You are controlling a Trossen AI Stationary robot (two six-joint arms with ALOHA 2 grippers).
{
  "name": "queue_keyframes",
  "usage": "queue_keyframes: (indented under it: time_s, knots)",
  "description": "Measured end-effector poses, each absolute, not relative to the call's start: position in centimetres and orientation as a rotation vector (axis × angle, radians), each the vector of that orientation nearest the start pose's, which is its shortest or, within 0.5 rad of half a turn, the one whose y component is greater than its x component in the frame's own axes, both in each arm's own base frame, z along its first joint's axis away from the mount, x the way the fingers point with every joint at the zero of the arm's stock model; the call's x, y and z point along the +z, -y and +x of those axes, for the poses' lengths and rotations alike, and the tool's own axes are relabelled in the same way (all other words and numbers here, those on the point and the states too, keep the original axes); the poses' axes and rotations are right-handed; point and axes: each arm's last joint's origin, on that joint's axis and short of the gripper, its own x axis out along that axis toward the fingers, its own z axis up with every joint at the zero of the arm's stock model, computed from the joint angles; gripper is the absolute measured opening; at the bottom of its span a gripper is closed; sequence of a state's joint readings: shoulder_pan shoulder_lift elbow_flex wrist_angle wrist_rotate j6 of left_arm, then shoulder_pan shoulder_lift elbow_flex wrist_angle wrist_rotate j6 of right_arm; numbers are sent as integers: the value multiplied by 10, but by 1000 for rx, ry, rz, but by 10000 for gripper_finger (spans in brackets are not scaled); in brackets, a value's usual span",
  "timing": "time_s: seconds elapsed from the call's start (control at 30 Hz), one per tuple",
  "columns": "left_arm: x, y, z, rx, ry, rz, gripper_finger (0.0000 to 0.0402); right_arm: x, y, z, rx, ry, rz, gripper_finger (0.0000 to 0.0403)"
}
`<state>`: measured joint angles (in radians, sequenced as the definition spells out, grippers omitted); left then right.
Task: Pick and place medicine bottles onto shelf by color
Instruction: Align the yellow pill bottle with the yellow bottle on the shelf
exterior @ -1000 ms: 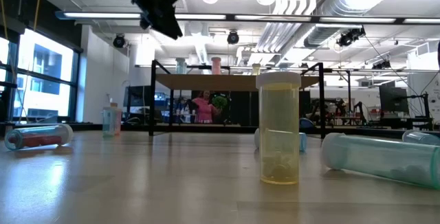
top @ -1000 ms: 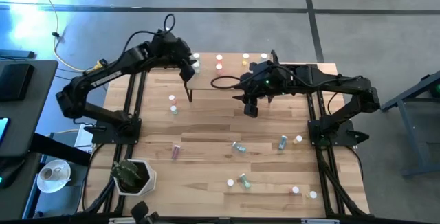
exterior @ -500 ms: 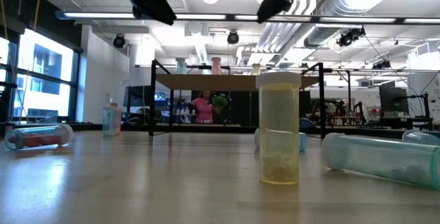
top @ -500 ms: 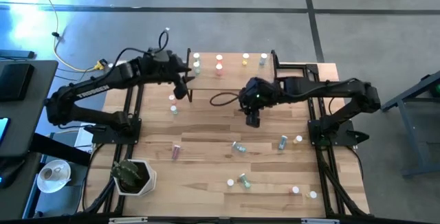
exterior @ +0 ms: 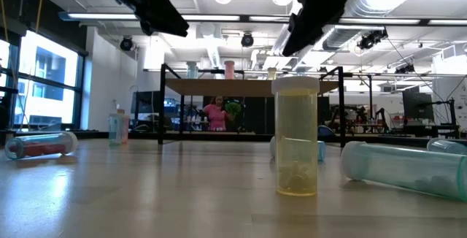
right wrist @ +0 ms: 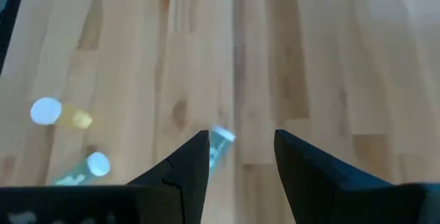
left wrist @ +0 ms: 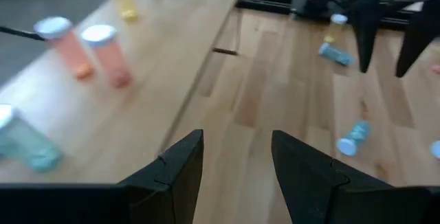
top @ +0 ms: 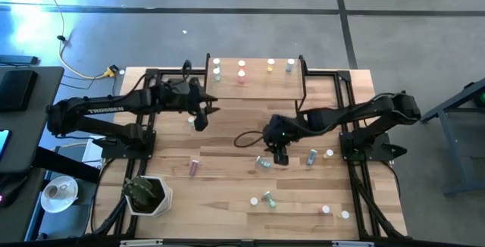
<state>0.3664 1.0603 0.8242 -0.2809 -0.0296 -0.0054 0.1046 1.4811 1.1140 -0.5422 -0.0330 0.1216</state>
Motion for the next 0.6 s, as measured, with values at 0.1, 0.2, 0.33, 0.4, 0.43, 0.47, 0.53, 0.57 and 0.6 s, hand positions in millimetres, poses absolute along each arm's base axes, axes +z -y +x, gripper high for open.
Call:
queue_keyframes:
  time_s: [0.1,0.2,0.33,0.4,0.43,0.47,0.53,0.57,0.6]
  knots:
    - [282,-74,216,351,-490,-93,163,253,-45,303,94,-899,98,156]
    - [276,-65,219,316,-473,-100,163,247,-58,301,135,-882,83,156]
    - [275,-55,222,280,-465,-99,163,241,-74,298,189,-861,63,156]
    - [276,-51,224,261,-458,-95,163,241,-81,297,202,-848,79,156]
    - [276,-49,225,253,-454,-92,163,241,-84,297,203,-842,96,156]
    - [277,-47,226,244,-448,-90,163,242,-86,297,201,-841,119,156]
    - [277,-44,226,230,-447,-86,163,242,-91,296,190,-844,172,156]
    - [277,-43,227,225,-447,-85,163,242,-93,295,182,-843,200,156]
    - [277,-42,227,221,-447,-84,163,243,-95,295,171,-843,238,156]
